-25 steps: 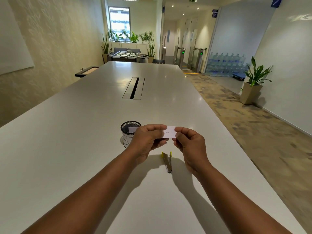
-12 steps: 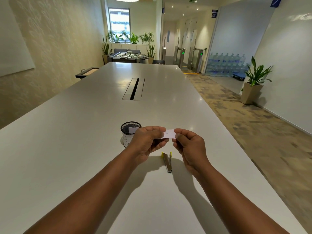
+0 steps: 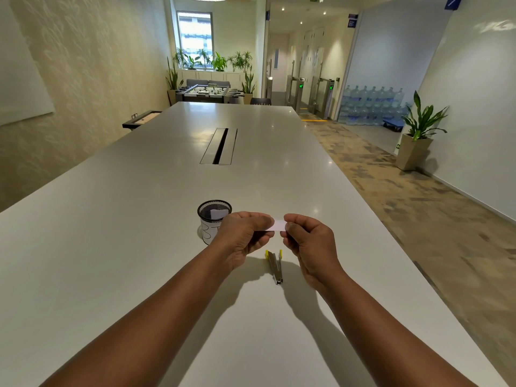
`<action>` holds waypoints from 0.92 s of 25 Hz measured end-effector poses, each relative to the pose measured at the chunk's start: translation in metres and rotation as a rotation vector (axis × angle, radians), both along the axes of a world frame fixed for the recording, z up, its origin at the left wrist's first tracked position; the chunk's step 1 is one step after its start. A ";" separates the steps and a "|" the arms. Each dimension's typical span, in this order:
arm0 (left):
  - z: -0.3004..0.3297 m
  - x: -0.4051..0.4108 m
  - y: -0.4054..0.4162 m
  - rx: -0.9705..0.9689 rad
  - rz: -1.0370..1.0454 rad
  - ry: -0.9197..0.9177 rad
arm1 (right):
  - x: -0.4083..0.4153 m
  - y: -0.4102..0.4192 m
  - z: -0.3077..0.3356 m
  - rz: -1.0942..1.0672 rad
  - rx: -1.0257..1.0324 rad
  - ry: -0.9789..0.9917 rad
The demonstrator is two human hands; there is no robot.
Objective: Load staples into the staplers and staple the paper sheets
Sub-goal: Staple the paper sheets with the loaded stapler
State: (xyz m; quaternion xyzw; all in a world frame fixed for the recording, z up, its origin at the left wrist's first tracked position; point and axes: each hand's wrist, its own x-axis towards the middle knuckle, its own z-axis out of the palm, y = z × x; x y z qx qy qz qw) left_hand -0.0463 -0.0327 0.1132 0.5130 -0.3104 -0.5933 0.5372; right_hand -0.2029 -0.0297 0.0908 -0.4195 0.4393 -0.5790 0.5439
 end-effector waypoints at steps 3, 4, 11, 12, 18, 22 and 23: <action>-0.001 -0.002 -0.002 0.015 0.022 0.007 | 0.001 0.001 -0.002 0.007 0.000 0.002; -0.002 -0.002 -0.002 0.014 0.022 0.009 | 0.001 0.001 -0.002 0.006 -0.001 0.004; -0.002 0.000 -0.003 -0.026 -0.046 -0.034 | -0.002 -0.003 -0.003 -0.015 0.008 0.016; -0.002 -0.001 -0.003 -0.022 -0.041 -0.036 | -0.002 -0.003 -0.003 -0.013 0.006 0.020; -0.003 -0.003 -0.004 0.025 0.034 0.001 | -0.001 -0.004 -0.003 0.005 -0.009 0.028; -0.002 -0.003 -0.005 0.054 0.055 0.077 | -0.002 -0.006 -0.001 0.013 -0.004 0.033; -0.001 -0.003 -0.005 0.060 0.055 0.086 | -0.001 -0.007 -0.001 0.015 -0.002 0.033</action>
